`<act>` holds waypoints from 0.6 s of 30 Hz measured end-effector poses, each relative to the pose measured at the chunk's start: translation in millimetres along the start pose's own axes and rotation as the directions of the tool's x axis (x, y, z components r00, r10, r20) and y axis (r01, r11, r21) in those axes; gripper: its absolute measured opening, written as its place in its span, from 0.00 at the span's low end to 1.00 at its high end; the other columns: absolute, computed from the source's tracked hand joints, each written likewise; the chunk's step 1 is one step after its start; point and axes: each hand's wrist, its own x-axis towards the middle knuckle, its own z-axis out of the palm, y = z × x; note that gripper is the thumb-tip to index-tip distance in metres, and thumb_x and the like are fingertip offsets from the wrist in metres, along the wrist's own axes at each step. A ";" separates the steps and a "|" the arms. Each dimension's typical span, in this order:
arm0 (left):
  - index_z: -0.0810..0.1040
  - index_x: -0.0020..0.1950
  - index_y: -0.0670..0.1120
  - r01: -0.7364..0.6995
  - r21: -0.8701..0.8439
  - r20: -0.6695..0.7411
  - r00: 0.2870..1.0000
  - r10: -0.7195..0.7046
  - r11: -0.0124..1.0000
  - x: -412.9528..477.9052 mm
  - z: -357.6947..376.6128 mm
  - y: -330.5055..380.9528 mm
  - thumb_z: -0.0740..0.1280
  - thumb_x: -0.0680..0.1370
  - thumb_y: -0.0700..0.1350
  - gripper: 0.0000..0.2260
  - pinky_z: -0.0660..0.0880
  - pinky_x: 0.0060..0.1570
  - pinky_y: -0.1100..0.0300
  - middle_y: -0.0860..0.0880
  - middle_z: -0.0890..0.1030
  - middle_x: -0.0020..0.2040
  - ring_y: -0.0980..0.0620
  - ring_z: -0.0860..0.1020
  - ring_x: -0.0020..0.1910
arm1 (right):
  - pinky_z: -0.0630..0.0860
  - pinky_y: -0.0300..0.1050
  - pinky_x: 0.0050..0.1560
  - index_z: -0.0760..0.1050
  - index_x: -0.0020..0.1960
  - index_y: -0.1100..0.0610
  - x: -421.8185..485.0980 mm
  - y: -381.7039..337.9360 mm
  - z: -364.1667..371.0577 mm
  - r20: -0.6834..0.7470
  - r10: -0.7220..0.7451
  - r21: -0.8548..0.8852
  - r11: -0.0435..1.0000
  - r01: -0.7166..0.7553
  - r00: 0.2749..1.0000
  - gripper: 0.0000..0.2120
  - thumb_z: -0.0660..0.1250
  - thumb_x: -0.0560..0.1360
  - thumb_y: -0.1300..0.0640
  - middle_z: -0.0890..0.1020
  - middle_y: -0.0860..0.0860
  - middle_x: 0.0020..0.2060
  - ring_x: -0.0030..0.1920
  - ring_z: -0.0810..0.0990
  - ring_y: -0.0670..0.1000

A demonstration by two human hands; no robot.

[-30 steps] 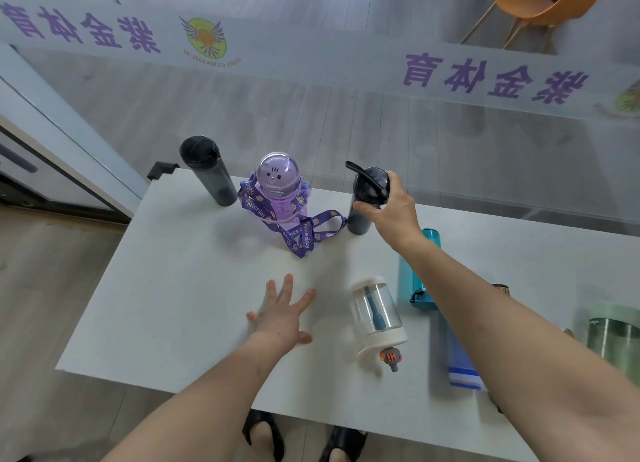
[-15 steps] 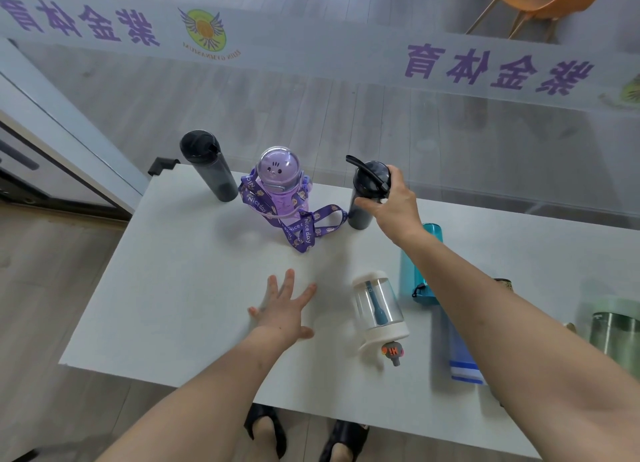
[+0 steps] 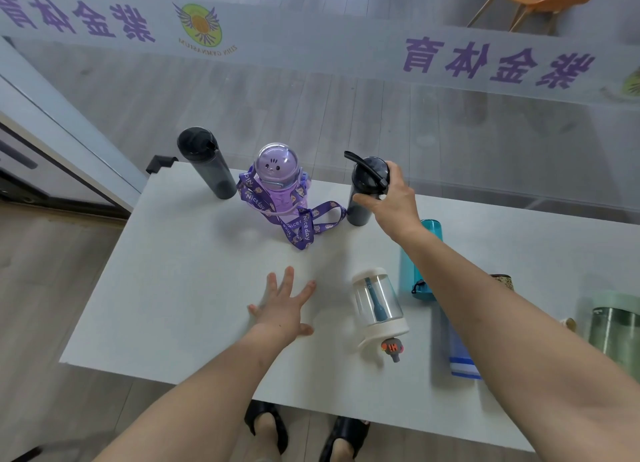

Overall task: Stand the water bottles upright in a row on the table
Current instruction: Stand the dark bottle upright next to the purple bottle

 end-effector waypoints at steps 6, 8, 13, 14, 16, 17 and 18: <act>0.42 0.78 0.71 0.000 -0.001 0.002 1.000 0.000 1.000 2.0 1.3 -0.9 0.73 0.73 0.63 0.45 0.65 0.62 0.24 0.53 0.31 0.81 0.41 0.33 0.79 | 0.73 0.42 0.59 0.67 0.72 0.49 0.8 -0.4 -1.5 0.011 -0.001 0.010 1.000 0.000 1.000 0.34 0.79 0.72 0.56 0.81 0.51 0.61 0.60 0.78 0.54; 0.42 0.78 0.71 -0.004 -0.010 0.005 1.000 0.004 1.000 2.1 1.2 -1.2 0.73 0.74 0.63 0.45 0.64 0.62 0.24 0.54 0.30 0.80 0.41 0.32 0.79 | 0.73 0.42 0.59 0.66 0.72 0.49 1.2 -0.9 -2.3 0.018 -0.003 0.013 1.000 0.002 1.000 0.34 0.79 0.72 0.56 0.80 0.51 0.62 0.61 0.78 0.54; 0.41 0.77 0.72 -0.001 -0.003 0.006 1.000 0.001 1.000 1.8 1.4 -1.5 0.72 0.74 0.63 0.45 0.64 0.63 0.24 0.54 0.30 0.80 0.41 0.32 0.79 | 0.73 0.42 0.60 0.66 0.73 0.48 3.2 0.5 -3.6 0.035 0.005 0.022 1.000 -0.006 0.999 0.35 0.79 0.72 0.56 0.80 0.51 0.63 0.62 0.78 0.54; 0.41 0.78 0.72 -0.001 -0.002 0.007 1.000 0.001 1.000 1.9 1.1 -1.5 0.72 0.74 0.63 0.45 0.64 0.63 0.24 0.54 0.30 0.80 0.41 0.32 0.79 | 0.72 0.42 0.60 0.66 0.73 0.48 3.8 1.0 -3.8 0.034 0.008 0.023 1.000 -0.009 0.999 0.36 0.80 0.71 0.55 0.80 0.51 0.63 0.63 0.78 0.54; 0.41 0.78 0.71 -0.003 0.000 0.007 1.000 0.003 1.000 2.4 1.0 -1.1 0.72 0.74 0.63 0.45 0.64 0.62 0.25 0.53 0.31 0.80 0.41 0.32 0.79 | 0.72 0.43 0.64 0.63 0.76 0.47 3.4 2.5 -4.8 0.037 0.018 0.011 1.000 -0.018 0.999 0.41 0.81 0.70 0.54 0.78 0.52 0.66 0.67 0.76 0.55; 0.41 0.78 0.71 -0.002 0.004 0.006 1.000 0.002 1.000 2.5 0.8 -0.8 0.72 0.74 0.63 0.45 0.65 0.62 0.25 0.53 0.31 0.81 0.41 0.33 0.79 | 0.70 0.45 0.67 0.59 0.79 0.46 1.9 3.6 -6.0 0.044 0.030 -0.002 1.000 -0.030 0.999 0.45 0.81 0.70 0.53 0.76 0.52 0.70 0.70 0.74 0.55; 0.41 0.78 0.71 0.001 0.011 0.005 1.000 -0.001 1.000 2.1 0.5 -0.7 0.72 0.74 0.63 0.45 0.65 0.62 0.25 0.53 0.31 0.81 0.41 0.33 0.79 | 0.67 0.47 0.70 0.54 0.81 0.46 -1.0 4.8 -7.2 0.049 0.042 -0.013 0.999 -0.042 0.998 0.50 0.82 0.69 0.52 0.73 0.53 0.74 0.73 0.71 0.54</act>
